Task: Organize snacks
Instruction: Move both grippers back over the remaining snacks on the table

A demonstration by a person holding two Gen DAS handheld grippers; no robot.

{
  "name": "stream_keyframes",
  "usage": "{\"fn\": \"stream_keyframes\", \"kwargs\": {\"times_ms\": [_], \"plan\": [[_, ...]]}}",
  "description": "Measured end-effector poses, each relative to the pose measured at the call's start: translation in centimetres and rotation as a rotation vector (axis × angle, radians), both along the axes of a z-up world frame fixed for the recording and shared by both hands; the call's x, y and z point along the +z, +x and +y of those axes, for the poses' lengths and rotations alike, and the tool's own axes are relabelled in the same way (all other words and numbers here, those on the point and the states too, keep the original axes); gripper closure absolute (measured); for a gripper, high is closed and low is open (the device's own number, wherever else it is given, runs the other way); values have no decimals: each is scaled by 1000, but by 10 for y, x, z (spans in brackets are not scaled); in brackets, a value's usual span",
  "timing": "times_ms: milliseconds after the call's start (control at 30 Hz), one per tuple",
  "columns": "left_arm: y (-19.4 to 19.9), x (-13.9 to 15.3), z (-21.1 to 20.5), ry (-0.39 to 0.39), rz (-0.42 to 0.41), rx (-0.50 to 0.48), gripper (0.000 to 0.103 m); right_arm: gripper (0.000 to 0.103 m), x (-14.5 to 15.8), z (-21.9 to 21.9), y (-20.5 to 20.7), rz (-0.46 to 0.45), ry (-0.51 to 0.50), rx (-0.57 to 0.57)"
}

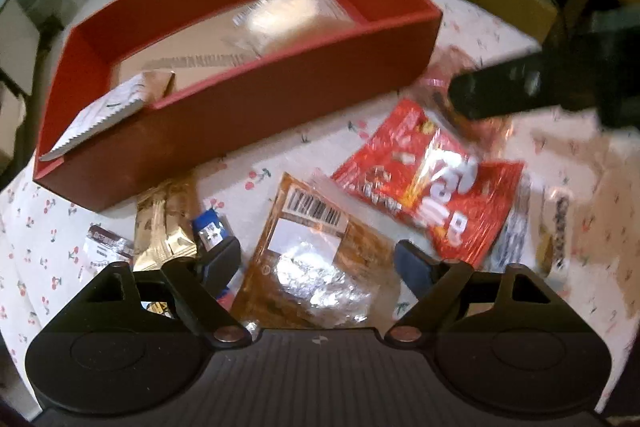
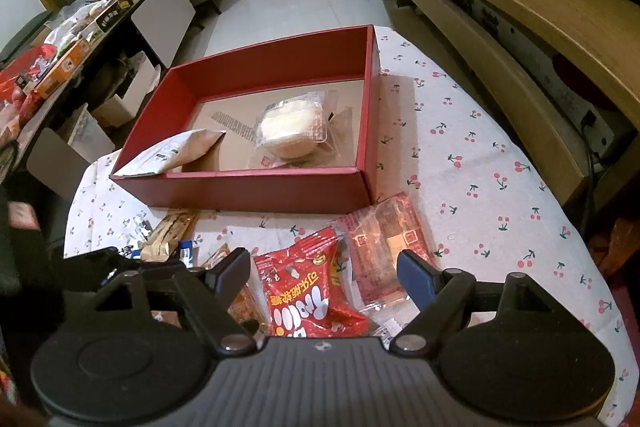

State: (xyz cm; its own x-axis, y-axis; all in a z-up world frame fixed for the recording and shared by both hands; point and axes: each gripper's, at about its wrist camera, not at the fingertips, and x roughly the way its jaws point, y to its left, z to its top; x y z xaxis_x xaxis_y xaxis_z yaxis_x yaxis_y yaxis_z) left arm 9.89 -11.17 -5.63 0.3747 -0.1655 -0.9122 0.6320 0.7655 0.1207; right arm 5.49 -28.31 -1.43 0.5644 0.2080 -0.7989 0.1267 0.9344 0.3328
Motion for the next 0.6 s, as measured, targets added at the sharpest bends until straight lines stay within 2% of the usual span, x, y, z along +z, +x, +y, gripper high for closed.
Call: {"fn": "stream_keyframes", "kwargs": {"times_ms": [300,500,600], "plan": [[-5,-3,20,-29,60,54,11,17,-3,-10,-10,14,4,-9],[-25,3,32,-33,51,83,15,17,-6,-12,-29,26,26,-22],[-37,1,35,-29,52,87,13,17,-10,-11,-38,43,24,-19]]}}
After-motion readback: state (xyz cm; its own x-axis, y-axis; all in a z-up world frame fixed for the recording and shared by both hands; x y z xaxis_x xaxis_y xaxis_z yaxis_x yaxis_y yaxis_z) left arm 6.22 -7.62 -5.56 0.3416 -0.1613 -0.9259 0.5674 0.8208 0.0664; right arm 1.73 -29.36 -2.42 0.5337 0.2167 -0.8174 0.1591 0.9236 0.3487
